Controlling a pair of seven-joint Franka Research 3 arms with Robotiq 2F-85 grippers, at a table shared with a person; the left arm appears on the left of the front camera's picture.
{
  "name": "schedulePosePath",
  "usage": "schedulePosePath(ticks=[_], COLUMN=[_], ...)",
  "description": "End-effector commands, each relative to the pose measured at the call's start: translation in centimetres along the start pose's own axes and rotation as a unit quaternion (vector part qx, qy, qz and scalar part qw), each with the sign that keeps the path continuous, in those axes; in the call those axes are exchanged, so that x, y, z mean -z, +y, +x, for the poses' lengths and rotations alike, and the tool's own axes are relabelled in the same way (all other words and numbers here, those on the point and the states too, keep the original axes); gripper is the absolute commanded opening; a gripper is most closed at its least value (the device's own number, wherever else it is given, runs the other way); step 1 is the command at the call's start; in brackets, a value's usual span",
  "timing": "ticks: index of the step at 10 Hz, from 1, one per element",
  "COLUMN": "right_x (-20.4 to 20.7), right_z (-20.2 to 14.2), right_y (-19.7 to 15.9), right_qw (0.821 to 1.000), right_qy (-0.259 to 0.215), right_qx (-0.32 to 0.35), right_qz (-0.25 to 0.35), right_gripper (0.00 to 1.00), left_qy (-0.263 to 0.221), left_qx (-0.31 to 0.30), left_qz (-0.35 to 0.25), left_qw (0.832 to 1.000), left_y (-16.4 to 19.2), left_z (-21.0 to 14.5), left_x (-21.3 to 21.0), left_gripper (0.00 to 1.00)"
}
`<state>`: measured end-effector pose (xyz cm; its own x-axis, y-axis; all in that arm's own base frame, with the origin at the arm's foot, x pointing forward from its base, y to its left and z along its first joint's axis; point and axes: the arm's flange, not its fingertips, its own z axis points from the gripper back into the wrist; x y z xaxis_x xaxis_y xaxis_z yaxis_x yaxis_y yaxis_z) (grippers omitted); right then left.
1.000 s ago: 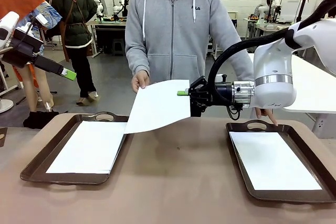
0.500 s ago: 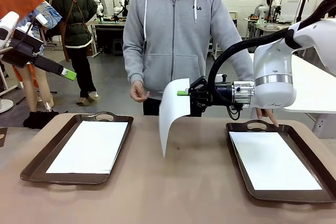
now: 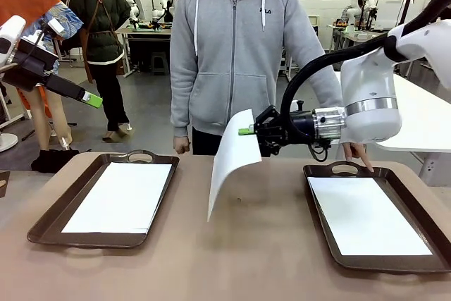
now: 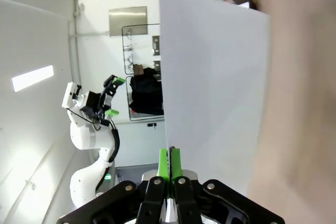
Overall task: Sort the A4 documents.
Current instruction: Place the A4 Paper in the designated Handle tray.
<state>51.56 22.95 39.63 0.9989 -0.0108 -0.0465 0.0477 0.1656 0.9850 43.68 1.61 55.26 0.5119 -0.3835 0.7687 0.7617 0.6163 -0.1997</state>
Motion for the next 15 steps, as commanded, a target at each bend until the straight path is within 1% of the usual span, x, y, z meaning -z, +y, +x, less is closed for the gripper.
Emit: schedulePosePath(ticks=[1,2,3,5,7,9,11,15], right_x=[-4.4,-6.6,-8.4,-11.9,-16.3,-19.5,-21.8,-22.8], right_z=[-3.0,-4.3,-5.2,-6.8,-8.1,-8.8,-7.6,-4.1], right_y=[2.0,2.6,2.8,2.1,1.8,1.4,0.5,-1.1], right_qw=[1.000,0.999,0.998,0.995,0.997,0.995,0.990,0.991], right_qy=[0.015,0.039,0.066,0.088,0.045,0.017,-0.013,-0.024], right_qx=[0.011,0.017,0.005,-0.012,-0.032,-0.054,-0.074,-0.069], right_qz=[-0.021,-0.022,-0.018,-0.050,-0.058,-0.086,-0.121,-0.109], right_gripper=[0.01,0.01,0.01,0.01,0.01,0.01,0.01,0.01], left_qy=[-0.002,-0.002,-0.002,-0.002,-0.002,-0.002,-0.002,-0.002], left_qx=[0.005,0.005,0.005,0.005,0.005,0.005,0.005,0.005], left_qz=[-0.001,-0.001,-0.001,-0.001,-0.001,-0.001,-0.001,-0.001], left_qw=[1.000,1.000,1.000,1.000,1.000,1.000,1.000,1.000], left_y=[0.0,0.0,0.0,0.0,0.0,0.0,0.0,0.0], left_z=[-0.1,-0.1,-0.1,-0.1,-0.1,-0.1,-0.1,-0.1], left_x=[-0.1,-0.1,-0.1,-0.1,-0.1,-0.1,-0.1,-0.1], left_gripper=[1.00,1.00,1.00,1.00,1.00,1.00,1.00,1.00])
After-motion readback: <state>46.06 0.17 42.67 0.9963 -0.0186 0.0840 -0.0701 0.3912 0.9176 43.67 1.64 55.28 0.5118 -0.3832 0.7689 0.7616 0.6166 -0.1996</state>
